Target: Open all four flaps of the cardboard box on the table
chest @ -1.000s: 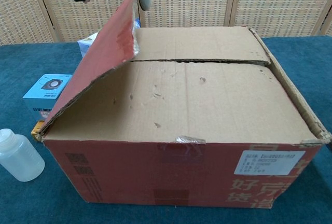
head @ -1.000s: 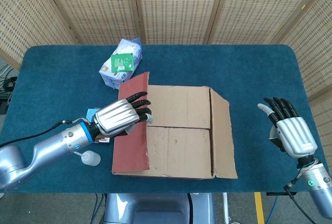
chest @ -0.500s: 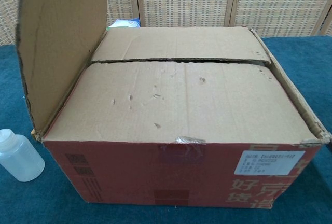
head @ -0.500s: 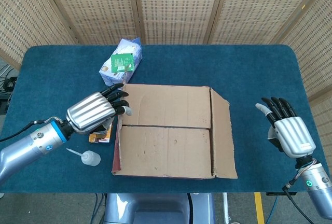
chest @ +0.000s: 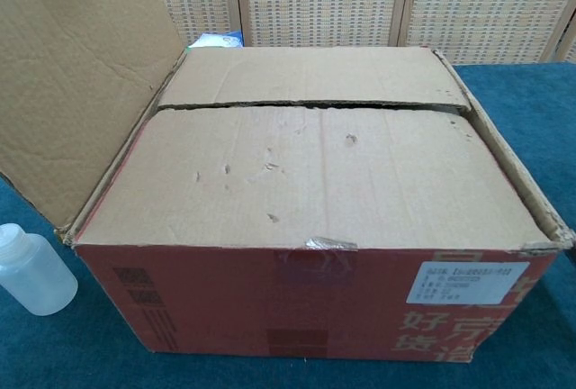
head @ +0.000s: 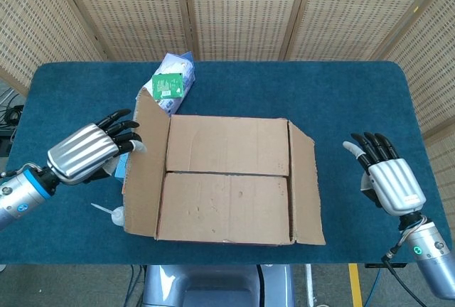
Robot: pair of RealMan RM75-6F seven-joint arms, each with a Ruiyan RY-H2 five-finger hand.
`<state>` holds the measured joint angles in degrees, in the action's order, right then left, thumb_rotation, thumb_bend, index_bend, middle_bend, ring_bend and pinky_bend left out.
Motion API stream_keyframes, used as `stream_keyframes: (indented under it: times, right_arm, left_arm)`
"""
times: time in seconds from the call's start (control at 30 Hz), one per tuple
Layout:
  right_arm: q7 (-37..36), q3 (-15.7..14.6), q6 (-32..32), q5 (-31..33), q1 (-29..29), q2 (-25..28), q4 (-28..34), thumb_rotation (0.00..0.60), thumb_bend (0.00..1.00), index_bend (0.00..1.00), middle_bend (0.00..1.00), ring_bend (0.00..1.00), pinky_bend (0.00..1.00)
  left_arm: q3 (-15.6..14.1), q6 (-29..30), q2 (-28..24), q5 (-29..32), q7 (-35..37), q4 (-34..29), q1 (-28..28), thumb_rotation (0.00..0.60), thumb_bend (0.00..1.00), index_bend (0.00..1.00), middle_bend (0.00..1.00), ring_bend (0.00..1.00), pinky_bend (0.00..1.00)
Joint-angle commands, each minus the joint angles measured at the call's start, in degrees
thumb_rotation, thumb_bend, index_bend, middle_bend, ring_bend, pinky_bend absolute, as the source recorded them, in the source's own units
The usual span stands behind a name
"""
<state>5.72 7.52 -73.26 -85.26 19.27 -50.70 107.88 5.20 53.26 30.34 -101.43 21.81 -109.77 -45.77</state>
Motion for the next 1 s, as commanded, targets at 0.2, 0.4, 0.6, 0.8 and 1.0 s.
stream_keyframes:
  times: [0.2, 0.4, 0.6, 0.8, 1.0]
  right_arm:
    - [0.5, 0.1, 0.2, 0.4, 0.1, -0.2, 0.2, 0.6, 1.0, 0.13, 0.08, 0.0, 0.05]
    - [0.4, 0.0, 0.4, 0.6, 0.1, -0.6, -0.1, 0.6, 1.0, 0.13, 0.08, 0.0, 0.05]
    - [0.5, -0.1, -0.3, 0.5, -0.3, -1.2, -0.5, 0.6, 1.0, 0.12, 0.08, 0.0, 0.05]
    - [1.8, -0.5, -1.2, 0.4, -0.8, -2.1, -1.2, 0.6, 0.71, 0.1, 0.06, 0.0, 0.03]
    - [2.8, -0.5, -2.1, 0.3, -1.3, -3.2, -1.8, 0.6, 0.52, 0.1, 0.05, 0.0, 0.02]
  left_arm:
    - [-2.4, -1.1, -1.8, -0.9, 4.4, 2.4, 2.6, 0.6, 0.87, 0.32, 0.33, 0.16, 0.0]
    - [-2.0, -0.8, 0.5, 2.5, 3.7, 4.1, 4.2, 0.6, 0.62, 0.32, 0.33, 0.16, 0.0]
    - [0.3, 6.1, 8.1, 10.3, -5.7, 4.3, 8.6, 0.6, 0.34, 0.25, 0.2, 0.05, 0.0]
    - [1.0, 8.6, 13.7, 13.6, -13.4, 3.6, 10.4, 0.6, 0.22, 0.15, 0.05, 0.0, 0.0]
    - [1.6, 9.0, 18.8, 16.2, -18.9, 2.9, 10.7, 0.6, 0.14, 0.1, 0.0, 0.0, 0.0]
